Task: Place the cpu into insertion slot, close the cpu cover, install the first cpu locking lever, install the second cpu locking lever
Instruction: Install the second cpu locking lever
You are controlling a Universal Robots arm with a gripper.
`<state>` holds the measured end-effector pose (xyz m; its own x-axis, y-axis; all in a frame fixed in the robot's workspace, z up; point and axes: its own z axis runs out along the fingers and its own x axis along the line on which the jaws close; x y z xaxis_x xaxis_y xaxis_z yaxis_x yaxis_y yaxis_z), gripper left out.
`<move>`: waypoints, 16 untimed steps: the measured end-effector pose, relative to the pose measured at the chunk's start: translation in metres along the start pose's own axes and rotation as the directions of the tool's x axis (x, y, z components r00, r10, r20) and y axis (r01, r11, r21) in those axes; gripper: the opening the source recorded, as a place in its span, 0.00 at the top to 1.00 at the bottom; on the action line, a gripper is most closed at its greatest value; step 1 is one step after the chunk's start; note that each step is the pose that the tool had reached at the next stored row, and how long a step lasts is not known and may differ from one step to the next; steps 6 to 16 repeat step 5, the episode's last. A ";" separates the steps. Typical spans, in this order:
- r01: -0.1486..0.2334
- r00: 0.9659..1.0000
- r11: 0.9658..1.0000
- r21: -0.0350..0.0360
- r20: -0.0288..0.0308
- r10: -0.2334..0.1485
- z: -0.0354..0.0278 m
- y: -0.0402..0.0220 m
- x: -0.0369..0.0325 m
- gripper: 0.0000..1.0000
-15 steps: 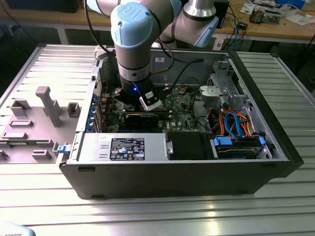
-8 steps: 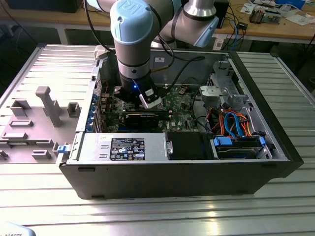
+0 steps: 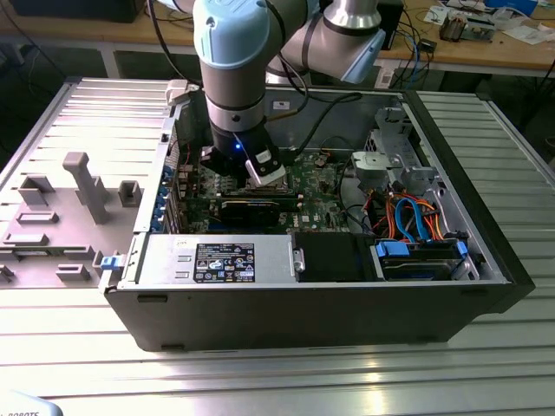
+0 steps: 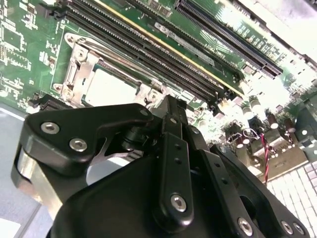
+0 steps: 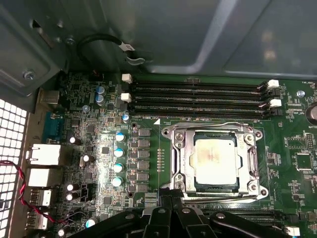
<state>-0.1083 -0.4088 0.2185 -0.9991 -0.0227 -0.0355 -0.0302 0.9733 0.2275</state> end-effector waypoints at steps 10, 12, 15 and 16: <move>0.000 1.000 1.000 0.000 0.000 0.000 -0.0003 0.0000 0.0000 0.89; 0.000 1.000 1.000 0.000 0.000 0.000 -0.0003 0.0000 0.0000 0.89; 0.000 1.000 1.000 0.000 0.000 0.000 -0.0003 0.0000 0.0000 0.89; 0.000 1.000 1.000 0.000 0.000 0.000 -0.0003 0.0000 0.0000 0.89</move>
